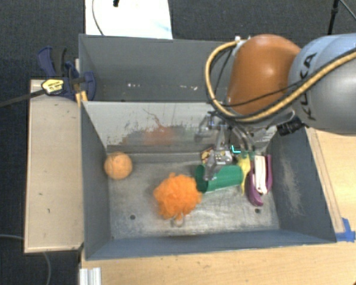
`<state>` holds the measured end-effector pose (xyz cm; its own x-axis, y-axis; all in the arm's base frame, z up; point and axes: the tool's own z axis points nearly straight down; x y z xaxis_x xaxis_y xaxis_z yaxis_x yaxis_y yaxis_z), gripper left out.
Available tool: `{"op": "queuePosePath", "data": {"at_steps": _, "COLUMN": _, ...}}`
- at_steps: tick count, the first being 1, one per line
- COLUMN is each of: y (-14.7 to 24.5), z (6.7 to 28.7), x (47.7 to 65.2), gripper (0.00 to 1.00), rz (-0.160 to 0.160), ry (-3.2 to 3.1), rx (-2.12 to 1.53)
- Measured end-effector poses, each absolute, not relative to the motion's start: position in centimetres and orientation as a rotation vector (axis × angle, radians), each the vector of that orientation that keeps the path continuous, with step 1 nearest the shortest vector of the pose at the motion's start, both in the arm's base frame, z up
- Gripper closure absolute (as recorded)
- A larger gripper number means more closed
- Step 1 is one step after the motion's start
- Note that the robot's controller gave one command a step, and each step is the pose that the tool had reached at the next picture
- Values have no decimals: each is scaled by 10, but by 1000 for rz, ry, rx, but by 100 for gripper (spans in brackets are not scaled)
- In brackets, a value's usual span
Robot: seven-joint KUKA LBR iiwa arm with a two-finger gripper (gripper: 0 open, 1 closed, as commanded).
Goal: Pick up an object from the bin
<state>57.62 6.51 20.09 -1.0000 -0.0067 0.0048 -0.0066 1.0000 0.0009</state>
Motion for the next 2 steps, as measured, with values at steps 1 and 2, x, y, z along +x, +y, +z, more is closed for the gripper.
{"op": "queuePosePath", "data": {"at_steps": 1, "y": 65, "z": 205, "x": 578, "gripper": 0, "rz": -2, "ry": -3145, "rx": 8}}
{"op": "queuePosePath", "data": {"at_steps": 2, "y": 27, "z": 131, "x": 581, "gripper": 0, "rz": -1, "ry": -3148, "rx": 61}}
